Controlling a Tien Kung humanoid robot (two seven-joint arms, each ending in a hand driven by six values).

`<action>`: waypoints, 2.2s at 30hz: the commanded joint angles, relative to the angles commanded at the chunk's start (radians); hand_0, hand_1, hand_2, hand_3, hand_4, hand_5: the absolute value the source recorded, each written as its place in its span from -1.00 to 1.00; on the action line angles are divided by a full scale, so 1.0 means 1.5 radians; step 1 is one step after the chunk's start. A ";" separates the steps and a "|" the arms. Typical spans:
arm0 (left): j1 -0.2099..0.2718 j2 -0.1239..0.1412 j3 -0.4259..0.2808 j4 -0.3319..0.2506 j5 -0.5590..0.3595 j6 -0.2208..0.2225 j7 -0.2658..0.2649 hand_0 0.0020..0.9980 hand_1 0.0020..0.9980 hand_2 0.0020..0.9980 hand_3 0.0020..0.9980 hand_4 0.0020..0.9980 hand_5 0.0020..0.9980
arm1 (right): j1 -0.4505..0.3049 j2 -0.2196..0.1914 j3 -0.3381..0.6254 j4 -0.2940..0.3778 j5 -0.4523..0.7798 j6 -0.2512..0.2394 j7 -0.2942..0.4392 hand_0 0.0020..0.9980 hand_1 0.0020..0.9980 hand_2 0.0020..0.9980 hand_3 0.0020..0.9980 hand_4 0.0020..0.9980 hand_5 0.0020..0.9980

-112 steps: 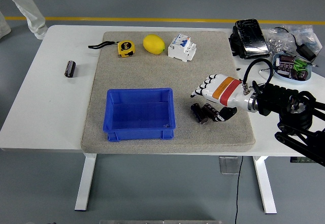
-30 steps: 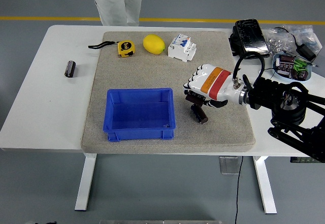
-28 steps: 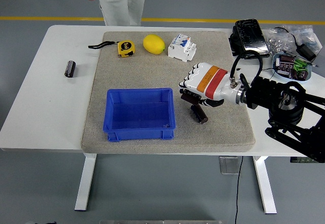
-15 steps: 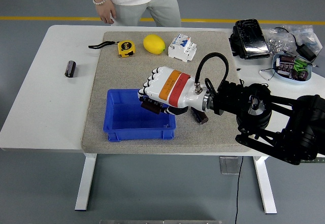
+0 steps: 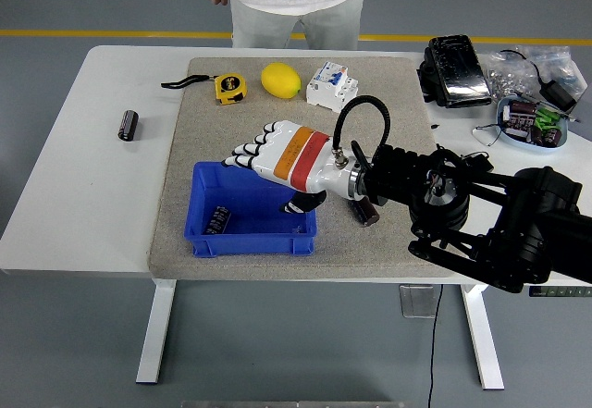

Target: Pick up the battery,place it into the box

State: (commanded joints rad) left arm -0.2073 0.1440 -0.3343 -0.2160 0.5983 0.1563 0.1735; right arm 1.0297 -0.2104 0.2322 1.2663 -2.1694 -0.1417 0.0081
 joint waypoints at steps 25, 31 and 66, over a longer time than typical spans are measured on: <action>0.001 0.001 -0.006 0.002 0.010 0.001 0.004 0.48 0.47 0.59 0.32 0.33 0.11 | -0.046 -0.117 0.036 -0.019 0.109 0.157 0.003 0.37 0.39 0.54 0.67 1.00 -0.41; 0.001 0.000 -0.005 0.001 0.009 0.001 0.004 0.48 0.47 0.59 0.32 0.33 0.11 | -0.053 -0.105 0.018 -0.052 0.100 0.152 0.010 0.38 0.40 0.55 0.67 1.00 -0.42; 0.000 -0.001 -0.009 -0.002 0.020 -0.003 0.009 0.48 0.47 0.59 0.32 0.32 0.10 | -0.062 -0.051 -0.020 -0.163 0.088 0.102 0.033 -0.14 -0.07 0.00 0.08 0.78 -0.62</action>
State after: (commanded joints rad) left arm -0.2071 0.1427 -0.3481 -0.2186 0.6283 0.1521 0.1862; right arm 0.9368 -0.2863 0.2029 1.0213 -2.0373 0.0117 0.0580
